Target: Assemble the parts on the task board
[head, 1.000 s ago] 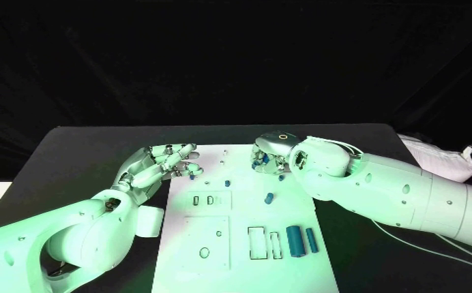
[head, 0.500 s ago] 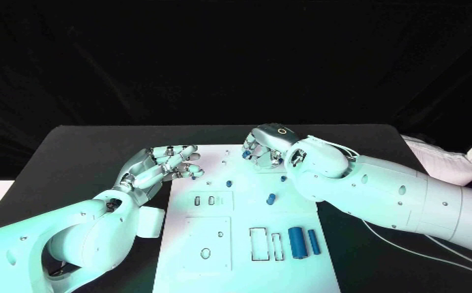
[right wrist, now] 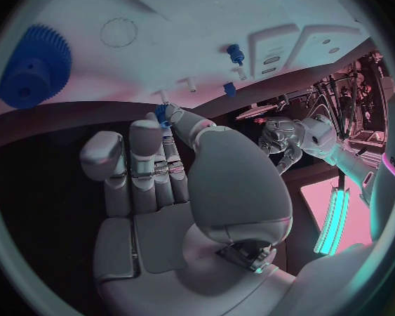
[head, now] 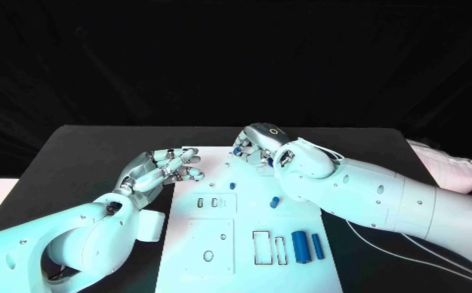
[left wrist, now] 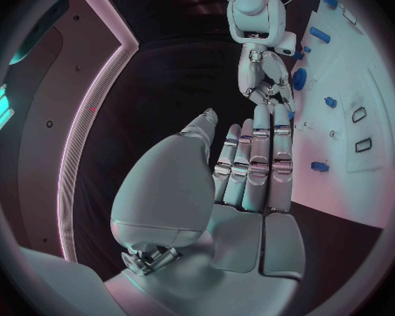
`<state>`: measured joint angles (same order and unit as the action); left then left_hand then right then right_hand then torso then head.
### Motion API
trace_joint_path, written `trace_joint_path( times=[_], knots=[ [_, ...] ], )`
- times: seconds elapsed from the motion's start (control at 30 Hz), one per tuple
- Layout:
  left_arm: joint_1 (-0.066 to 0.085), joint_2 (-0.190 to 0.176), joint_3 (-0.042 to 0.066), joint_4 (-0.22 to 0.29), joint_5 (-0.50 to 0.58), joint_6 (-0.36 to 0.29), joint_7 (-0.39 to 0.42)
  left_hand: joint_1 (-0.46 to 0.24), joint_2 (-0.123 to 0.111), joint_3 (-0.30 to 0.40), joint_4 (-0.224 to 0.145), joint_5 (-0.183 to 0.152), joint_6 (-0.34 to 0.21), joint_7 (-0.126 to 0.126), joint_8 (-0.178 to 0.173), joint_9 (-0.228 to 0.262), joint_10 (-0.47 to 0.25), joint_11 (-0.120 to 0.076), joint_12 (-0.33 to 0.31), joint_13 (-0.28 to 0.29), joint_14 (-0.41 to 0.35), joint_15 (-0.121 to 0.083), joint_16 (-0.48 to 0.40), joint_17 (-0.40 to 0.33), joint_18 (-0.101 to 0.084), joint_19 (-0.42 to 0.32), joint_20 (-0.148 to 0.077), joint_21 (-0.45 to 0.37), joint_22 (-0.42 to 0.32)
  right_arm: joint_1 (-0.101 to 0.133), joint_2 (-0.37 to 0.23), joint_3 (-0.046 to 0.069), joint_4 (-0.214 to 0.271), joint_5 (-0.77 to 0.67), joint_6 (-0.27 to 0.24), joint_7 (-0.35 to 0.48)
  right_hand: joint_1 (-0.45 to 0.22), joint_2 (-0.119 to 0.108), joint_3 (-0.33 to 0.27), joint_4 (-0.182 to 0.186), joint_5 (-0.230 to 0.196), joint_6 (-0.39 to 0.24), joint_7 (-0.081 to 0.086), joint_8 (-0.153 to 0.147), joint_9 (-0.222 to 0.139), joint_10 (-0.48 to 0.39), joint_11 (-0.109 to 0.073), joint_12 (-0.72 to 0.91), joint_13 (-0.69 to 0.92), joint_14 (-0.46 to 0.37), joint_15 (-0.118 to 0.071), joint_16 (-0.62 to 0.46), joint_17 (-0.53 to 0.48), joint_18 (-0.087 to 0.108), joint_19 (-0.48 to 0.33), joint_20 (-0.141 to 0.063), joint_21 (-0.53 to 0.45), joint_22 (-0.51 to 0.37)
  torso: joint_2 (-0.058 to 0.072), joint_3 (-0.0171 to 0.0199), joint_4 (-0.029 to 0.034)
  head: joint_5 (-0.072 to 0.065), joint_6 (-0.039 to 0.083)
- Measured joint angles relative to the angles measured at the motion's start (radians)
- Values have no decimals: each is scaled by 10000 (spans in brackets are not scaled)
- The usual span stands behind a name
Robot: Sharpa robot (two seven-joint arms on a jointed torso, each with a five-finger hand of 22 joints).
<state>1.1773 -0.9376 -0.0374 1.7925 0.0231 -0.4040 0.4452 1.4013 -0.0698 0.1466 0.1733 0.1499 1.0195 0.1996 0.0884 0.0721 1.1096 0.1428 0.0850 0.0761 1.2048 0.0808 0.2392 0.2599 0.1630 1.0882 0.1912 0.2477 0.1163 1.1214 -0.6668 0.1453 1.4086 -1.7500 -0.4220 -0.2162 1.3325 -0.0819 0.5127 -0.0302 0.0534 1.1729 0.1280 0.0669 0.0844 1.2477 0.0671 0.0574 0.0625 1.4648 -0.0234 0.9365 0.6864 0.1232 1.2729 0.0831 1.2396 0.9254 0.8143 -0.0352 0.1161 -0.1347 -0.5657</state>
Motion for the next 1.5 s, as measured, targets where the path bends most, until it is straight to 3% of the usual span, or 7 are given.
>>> trace_joint_path(
  times=[0.53, 1.0, 1.23, 1.33, 1.4, 1.5],
  knots=[
    [28, 6, 4, 68, 2, 4, -32, 0, 0, 0, 0, 0, 0, 0, 0, 0, 0, 0, 0, 0, 0, 0, 0, 20, 1, 0, 0, 0, 0, 1, 563, -5, -511, 16, 63, -270, -1, -2, 36, 40, -38, -65, 59, -57, -22, -36, 37, -3, -1, 0, 1, 48, 51, 0, -16, 15, -1, 11, 58, -18, 24, 75, 36],
    [46, 8, 6, 95, 3, 15, -50, 0, 0, -27, -27, 0, 0, 0, 0, 0, 0, 0, 0, -1, 0, 0, 0, 29, 0, 0, 0, 0, -9, 38, 791, 6, -712, -96, 284, -572, -72, -72, 20, 113, -5, -115, 74, -69, -36, -105, 38, 33, 21, 0, 1, 82, -91, 2, -146, 32, 38, -114, 94, -24, 28, 35, 75],
    [53, 15, 6, 96, 4, 29, -61, 0, 0, -27, -27, 0, 0, 0, 0, 0, 0, 0, 0, -1, 0, 0, 0, 29, 0, -1, 1, 0, -9, 51, 902, -19, -796, -221, 349, -732, -214, -297, -21, 240, 37, -343, 142, 9, -33, -363, 108, 63, 18, -128, 129, -216, -460, 2, -438, 103, -128, -446, 108, -26, 35, 29, 61],
    [56, 15, 6, 96, 4, 36, -67, 0, 0, -27, -27, 0, 1, 0, 0, 0, 0, 0, 0, -1, 0, 0, 0, 28, 0, -1, 1, 0, -8, 51, 918, -23, -819, -261, 360, -789, -326, -586, -150, 417, 87, -746, 227, -37, -138, -785, 196, 59, -32, -348, 234, -715, -1082, 1, -818, 168, -469, -1004, 113, -25, 35, 38, 63],
    [58, 15, 6, 96, 5, 38, -71, 0, 0, -27, -27, 0, 1, 0, 0, 0, 0, 0, 0, -1, 0, 0, 0, 28, 0, -1, 1, 0, -8, 52, 917, -23, -824, -287, 357, -820, -322, -772, -431, 472, 37, -1177, 302, -37, -199, -1285, 283, 59, -20, -513, 324, -1168, -1603, 232, -1204, 250, -866, -1654, 116, -25, 35, 39, 73],
    [59, 14, 6, 96, 5, 42, -77, 0, 0, -27, -27, 0, 1, -1, 0, 0, 0, 0, 0, -1, 0, 0, 0, 27, 0, -1, 0, 0, -8, 55, 885, -27, -795, -303, 327, -847, -273, -812, -833, 551, 26, -1439, 356, -37, -200, -1745, 364, 59, -9, -558, 340, -1398, -1819, 239, -1432, 319, -1184, -2127, 120, -25, 35, 40, 80]
  ],
)
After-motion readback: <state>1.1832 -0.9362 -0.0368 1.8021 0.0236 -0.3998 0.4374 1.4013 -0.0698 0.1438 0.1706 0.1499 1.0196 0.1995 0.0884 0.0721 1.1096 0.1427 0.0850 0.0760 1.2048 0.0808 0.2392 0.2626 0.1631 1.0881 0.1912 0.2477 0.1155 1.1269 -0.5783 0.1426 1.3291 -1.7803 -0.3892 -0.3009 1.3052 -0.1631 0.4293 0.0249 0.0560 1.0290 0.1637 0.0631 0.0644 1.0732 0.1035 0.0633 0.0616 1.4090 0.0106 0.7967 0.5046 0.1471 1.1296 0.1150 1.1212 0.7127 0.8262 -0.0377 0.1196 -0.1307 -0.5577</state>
